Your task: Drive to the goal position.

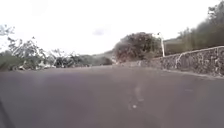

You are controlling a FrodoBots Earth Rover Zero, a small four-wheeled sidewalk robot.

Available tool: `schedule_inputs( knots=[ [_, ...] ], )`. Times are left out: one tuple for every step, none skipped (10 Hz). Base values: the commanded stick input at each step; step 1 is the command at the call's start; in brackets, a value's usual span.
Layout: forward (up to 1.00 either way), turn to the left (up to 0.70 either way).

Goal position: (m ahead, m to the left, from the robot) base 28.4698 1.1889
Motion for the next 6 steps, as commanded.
schedule_inputs(
  knots=[
    [1.00, 0.00],
    [1.00, 0.00],
    [1.00, 0.00],
    [1.00, 0.00],
    [1.00, 0.00],
    [1.00, 0.00]
  ],
)
